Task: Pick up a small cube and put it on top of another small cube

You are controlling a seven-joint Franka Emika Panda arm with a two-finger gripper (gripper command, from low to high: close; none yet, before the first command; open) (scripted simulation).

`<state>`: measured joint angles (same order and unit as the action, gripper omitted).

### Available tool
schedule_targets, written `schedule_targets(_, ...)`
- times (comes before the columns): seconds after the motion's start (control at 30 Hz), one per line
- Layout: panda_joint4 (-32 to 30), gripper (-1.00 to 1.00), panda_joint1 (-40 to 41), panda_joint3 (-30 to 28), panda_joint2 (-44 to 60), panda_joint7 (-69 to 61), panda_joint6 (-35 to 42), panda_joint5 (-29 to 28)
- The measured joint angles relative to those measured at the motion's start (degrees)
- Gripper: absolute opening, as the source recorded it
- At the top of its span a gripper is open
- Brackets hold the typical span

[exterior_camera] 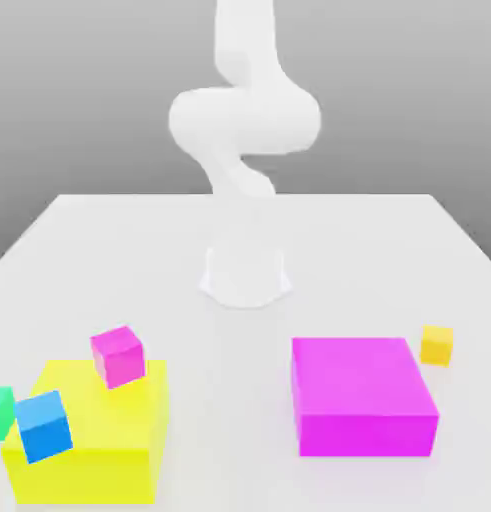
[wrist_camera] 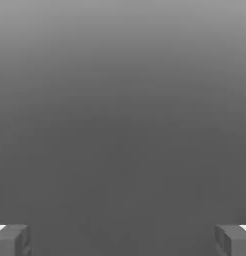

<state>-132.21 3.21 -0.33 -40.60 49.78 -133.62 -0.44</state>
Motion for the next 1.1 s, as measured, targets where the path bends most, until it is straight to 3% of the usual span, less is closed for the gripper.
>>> schedule_targets(0.57,-2.9,0.00,17.6,-7.9,35.6,25.3,-12.5,-0.9)
schedule_targets(0.87,-4.4,0.00,26.0,-11.5,54.7,32.9,-18.9,6.7)
schedule_targets(1.03,-3.0,0.00,29.6,-9.1,65.2,31.5,-25.6,11.5)
schedule_targets(1.07,-2.6,-1.00,30.2,-8.4,67.0,31.0,-27.0,12.1)
schedule_targets(1.1,-2.6,-1.00,30.2,-8.4,67.0,31.0,-27.0,12.1)
